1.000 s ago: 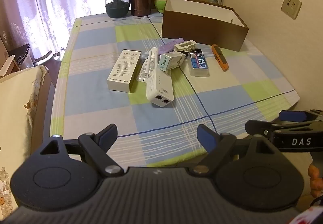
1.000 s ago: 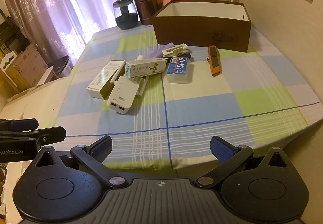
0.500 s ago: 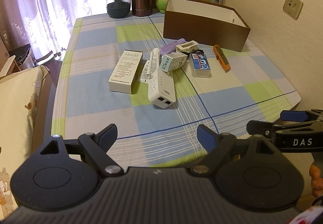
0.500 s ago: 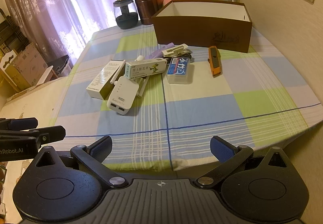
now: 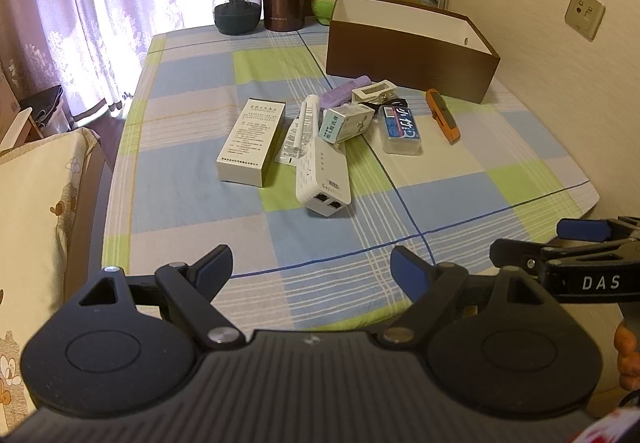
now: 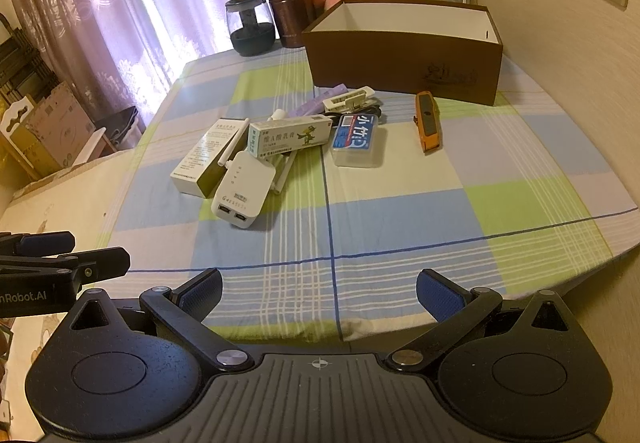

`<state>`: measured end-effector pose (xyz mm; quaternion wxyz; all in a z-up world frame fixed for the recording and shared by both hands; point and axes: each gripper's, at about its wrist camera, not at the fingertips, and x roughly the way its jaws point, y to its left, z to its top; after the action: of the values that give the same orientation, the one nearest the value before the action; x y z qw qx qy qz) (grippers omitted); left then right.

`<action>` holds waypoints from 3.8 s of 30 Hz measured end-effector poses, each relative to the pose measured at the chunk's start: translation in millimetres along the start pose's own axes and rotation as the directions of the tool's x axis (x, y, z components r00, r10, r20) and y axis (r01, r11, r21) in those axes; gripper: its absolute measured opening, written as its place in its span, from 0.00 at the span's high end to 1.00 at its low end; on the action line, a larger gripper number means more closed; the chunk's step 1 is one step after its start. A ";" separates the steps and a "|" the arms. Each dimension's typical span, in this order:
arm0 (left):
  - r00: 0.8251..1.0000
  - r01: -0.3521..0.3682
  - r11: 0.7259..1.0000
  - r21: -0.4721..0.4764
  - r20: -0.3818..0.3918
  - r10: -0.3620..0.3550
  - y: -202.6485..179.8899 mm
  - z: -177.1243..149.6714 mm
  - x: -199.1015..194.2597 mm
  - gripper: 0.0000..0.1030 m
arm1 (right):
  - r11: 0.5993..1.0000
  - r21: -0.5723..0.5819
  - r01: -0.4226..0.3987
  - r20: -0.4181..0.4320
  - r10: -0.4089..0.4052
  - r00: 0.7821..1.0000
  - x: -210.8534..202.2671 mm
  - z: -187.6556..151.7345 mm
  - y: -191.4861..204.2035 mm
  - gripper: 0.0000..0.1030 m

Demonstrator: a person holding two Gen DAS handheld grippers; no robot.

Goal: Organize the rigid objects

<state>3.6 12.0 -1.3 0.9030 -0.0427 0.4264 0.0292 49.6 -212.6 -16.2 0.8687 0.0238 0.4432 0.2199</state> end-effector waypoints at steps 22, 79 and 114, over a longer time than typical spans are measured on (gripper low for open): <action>1.000 -0.005 1.000 0.000 -0.005 0.005 0.0 1.9 4.7 0.19 | 1.000 0.000 -0.001 -0.003 0.001 1.000 3.8 1.1 -1.8 0.02; 0.998 -0.009 0.994 0.105 -0.055 0.015 -38.4 94.8 123.4 0.22 | 0.999 0.005 -0.046 -0.083 0.046 0.996 95.1 94.3 -84.0 0.02; 0.978 -0.028 0.975 0.220 -0.197 0.072 -91.5 145.2 232.0 0.90 | 0.996 -0.003 -0.094 -0.183 0.092 0.979 165.3 145.6 -166.1 0.02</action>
<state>270.4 -60.4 -83.9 0.8528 0.0635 0.5183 0.0010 307.6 -273.5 -92.8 0.8131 0.0189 0.5183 0.2643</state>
